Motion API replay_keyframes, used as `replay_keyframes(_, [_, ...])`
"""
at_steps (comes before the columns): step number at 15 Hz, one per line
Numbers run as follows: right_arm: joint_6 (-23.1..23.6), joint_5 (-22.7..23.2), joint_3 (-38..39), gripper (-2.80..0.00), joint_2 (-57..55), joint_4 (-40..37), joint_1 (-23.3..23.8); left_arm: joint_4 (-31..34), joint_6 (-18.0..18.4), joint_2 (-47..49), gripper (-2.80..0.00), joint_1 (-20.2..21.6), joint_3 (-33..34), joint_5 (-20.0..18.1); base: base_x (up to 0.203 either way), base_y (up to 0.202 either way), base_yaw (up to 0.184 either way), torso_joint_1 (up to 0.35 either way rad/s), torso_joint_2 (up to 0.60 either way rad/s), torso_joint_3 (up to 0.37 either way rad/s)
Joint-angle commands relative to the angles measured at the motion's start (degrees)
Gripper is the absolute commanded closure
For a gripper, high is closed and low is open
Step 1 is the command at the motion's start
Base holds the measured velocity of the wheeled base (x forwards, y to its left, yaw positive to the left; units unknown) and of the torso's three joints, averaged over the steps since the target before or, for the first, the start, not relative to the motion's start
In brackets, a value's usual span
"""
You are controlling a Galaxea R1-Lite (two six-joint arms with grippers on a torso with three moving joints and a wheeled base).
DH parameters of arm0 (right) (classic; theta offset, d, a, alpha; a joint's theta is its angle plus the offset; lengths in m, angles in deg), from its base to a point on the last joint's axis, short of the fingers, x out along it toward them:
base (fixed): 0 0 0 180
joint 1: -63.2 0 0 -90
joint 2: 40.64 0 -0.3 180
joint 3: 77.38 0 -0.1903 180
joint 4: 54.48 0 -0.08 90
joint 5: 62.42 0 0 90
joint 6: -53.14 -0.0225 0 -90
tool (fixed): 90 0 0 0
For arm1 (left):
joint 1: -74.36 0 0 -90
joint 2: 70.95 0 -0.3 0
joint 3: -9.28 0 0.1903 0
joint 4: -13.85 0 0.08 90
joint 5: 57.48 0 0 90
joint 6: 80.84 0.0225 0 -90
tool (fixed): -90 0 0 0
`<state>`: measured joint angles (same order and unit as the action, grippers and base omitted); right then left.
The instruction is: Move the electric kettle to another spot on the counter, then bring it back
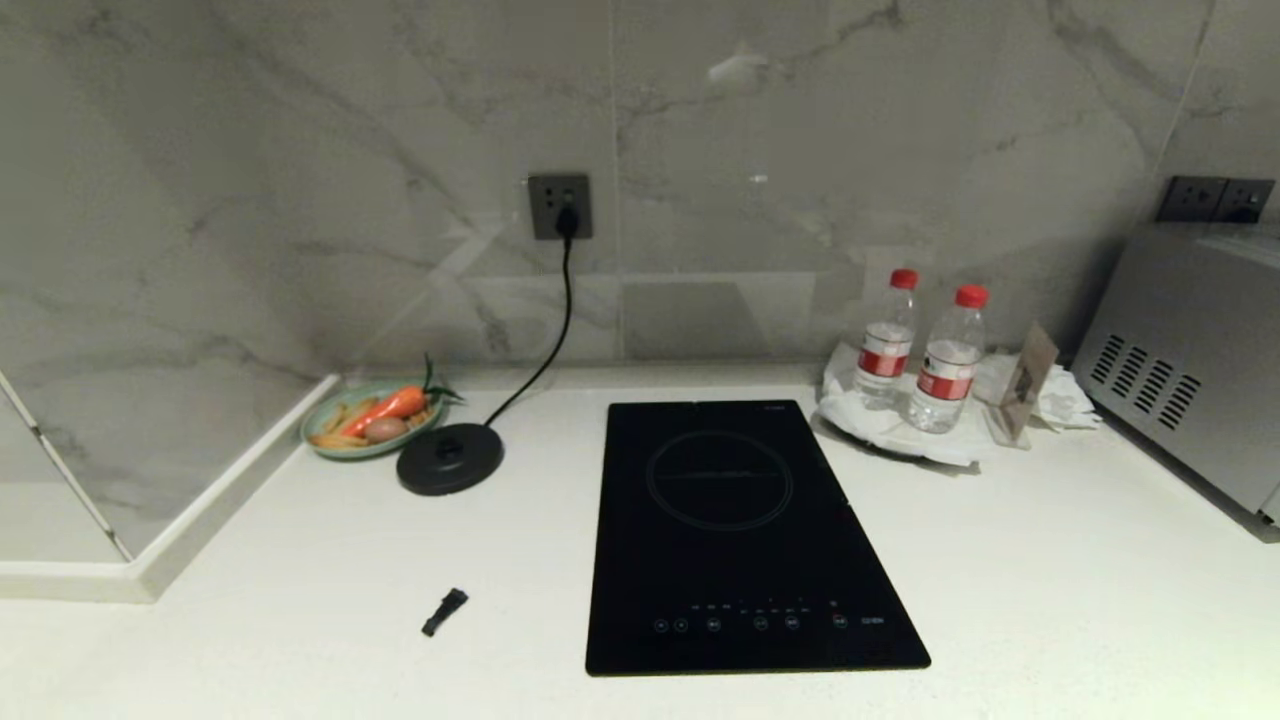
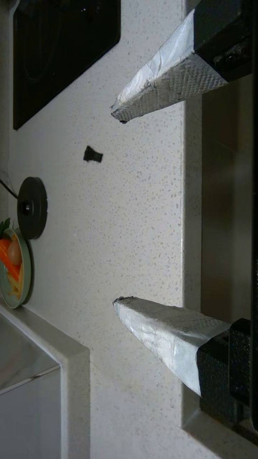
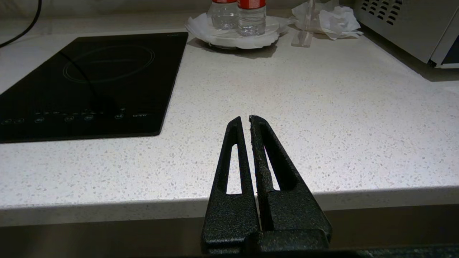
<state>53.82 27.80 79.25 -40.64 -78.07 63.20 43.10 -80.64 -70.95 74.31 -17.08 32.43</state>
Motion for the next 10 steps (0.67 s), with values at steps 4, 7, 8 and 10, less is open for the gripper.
replay_keyframes(4, [0.02, 0.04, 0.0, 0.0, -0.09, -0.03, 0.0, 0.0, -0.66, 0.06, -2.8, -0.04, 0.1, 0.62, 0.0, 0.0, 0.0, -0.153, 0.45, 0.3])
replay_keyframes(7, [0.02, 0.04, 0.0, 0.0, -0.09, -0.03, -0.02, 0.0, -0.72, 0.0, -2.8, -0.04, 0.1, 0.62, 0.0, 0.0, 0.0, -0.17, 0.55, 0.375])
replay_keyframes(8, [0.02, 0.04, 0.0, 0.0, -0.09, -0.03, 0.0, 0.0, -0.98, 0.0, 0.0, -0.04, 0.1, 0.62, 0.0, 0.0, 0.0, -0.149, 0.52, 0.377])
replay_keyframes(10, [0.02, 0.04, 0.0, 0.0, -0.09, -0.03, 0.0, 0.0, -0.72, 0.0, 0.0, -0.04, 0.1, 0.62, 0.0, 0.0, 0.0, -0.146, 0.53, 0.386])
